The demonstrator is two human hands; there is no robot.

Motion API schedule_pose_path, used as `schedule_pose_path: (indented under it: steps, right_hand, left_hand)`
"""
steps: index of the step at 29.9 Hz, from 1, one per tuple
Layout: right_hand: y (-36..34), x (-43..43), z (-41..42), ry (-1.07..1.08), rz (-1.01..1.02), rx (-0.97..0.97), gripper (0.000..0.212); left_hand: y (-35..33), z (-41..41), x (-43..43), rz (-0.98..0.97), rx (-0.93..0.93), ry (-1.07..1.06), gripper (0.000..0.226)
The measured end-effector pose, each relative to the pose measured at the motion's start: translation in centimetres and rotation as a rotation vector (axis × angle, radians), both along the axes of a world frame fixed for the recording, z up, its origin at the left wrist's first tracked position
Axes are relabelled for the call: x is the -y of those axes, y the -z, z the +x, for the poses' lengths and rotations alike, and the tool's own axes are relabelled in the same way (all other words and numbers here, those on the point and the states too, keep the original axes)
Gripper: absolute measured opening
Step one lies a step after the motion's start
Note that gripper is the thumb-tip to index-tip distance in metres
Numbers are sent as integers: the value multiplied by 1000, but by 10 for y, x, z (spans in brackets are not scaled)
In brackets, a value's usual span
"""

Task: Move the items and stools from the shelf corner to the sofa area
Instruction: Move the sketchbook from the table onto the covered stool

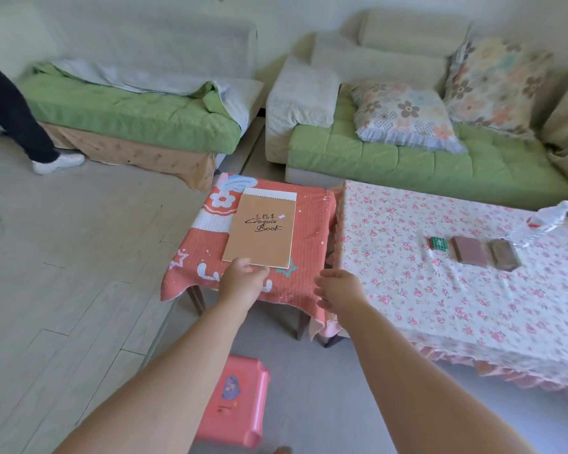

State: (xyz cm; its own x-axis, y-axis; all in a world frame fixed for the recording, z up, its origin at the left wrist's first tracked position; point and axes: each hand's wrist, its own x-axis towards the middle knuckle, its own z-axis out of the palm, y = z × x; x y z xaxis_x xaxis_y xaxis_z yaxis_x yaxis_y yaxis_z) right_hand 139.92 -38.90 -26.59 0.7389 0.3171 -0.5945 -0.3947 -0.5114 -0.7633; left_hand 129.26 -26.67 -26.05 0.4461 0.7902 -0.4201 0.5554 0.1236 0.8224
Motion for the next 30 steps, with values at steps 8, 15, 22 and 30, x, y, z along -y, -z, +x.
schedule_pose_path:
  steps: [8, 15, 22, 30]
  right_hand:
    - [-33, -12, -63, 37, 59, 17, 34]
    - [-40, -85, -130, 58, 58, 61, 34]
    - [-42, -174, -200, 131, 49, 124, 34]
    - [-61, -247, -218, 100, 28, 219, 30]
  left_hand:
    - [-38, -53, -7, 52, 59, 33, 52]
    - [-54, -129, -92, -7, 160, 45, 51]
    - [-70, -212, -191, 42, 180, 128, 47]
    - [-75, -219, -264, 57, 179, 181, 45]
